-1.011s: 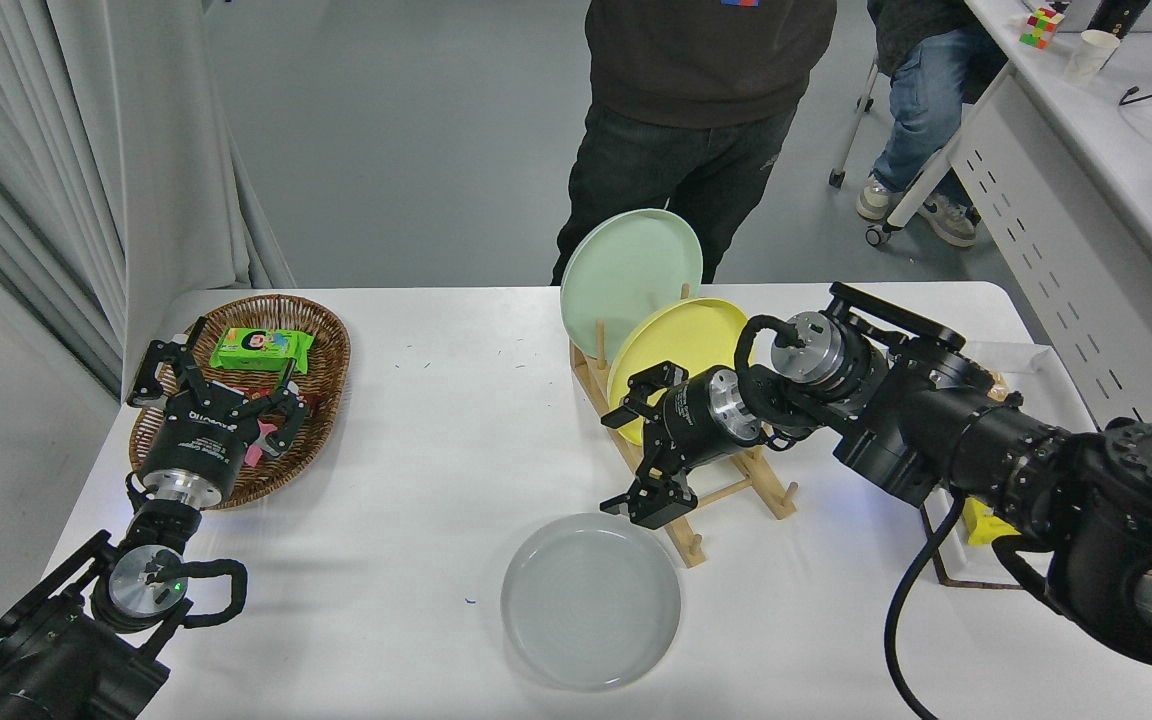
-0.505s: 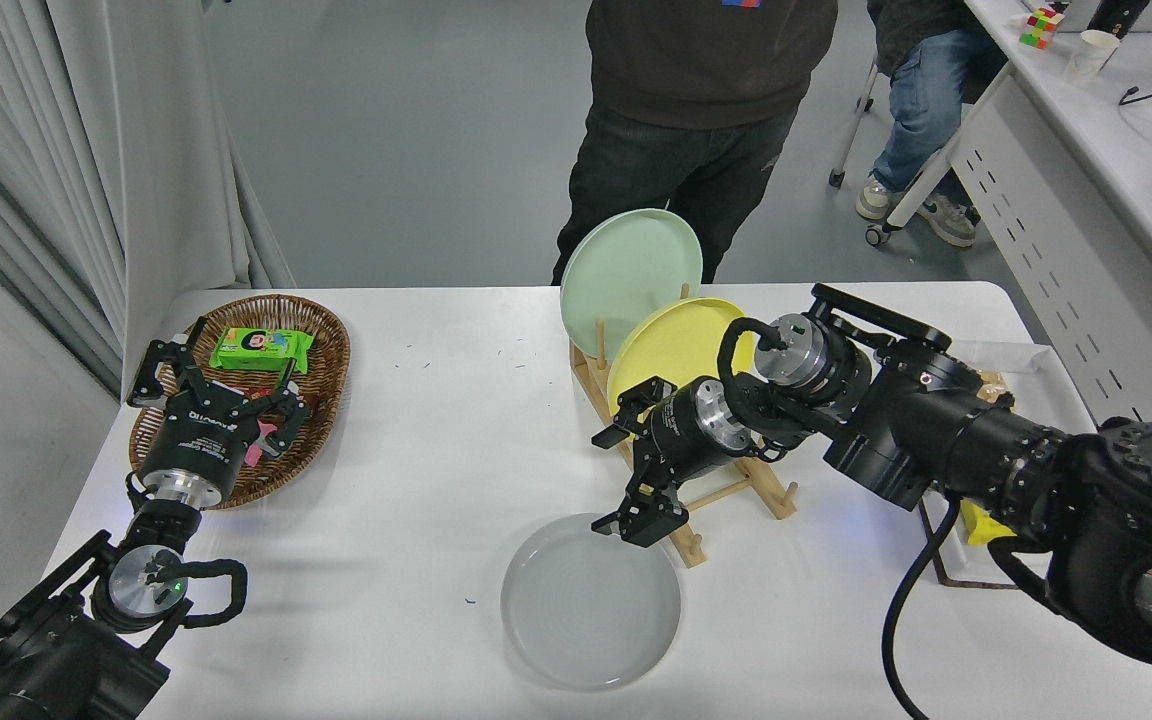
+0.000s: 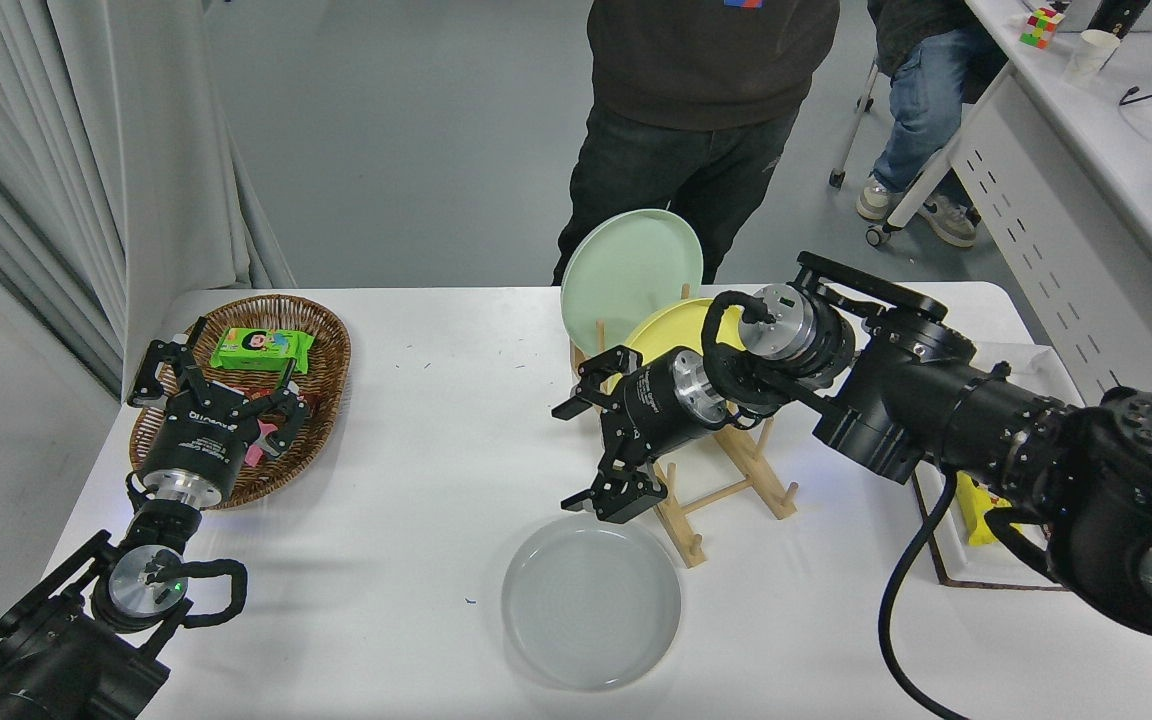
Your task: Place the plate on the table
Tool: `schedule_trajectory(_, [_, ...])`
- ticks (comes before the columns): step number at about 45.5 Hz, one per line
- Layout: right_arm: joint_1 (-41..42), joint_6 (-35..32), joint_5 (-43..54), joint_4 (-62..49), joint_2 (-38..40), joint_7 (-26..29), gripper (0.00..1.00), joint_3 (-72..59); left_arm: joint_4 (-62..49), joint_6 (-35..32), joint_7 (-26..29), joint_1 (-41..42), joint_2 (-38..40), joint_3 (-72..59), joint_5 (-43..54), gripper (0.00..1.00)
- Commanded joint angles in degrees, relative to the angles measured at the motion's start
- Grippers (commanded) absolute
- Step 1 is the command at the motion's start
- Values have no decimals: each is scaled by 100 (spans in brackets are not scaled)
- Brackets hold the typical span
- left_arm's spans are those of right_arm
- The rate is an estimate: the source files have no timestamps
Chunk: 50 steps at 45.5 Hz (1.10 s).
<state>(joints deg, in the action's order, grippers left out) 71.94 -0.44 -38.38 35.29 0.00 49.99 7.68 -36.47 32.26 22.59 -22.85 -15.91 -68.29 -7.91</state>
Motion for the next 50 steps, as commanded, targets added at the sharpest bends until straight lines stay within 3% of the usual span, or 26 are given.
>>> schedule_trajectory(1, [242,-658,-3,118,0,1,100,111,0,0,0,0,0,0,0,98])
schedule_trajectory(33, [1331,-2926,94,119,26,1,100,146,0,0,0,8,0,0,0,98])
schedule_trajectory(50, [1692,-2997,753,48,273,1,100,384,0,0,0,0,0,0,0,98])
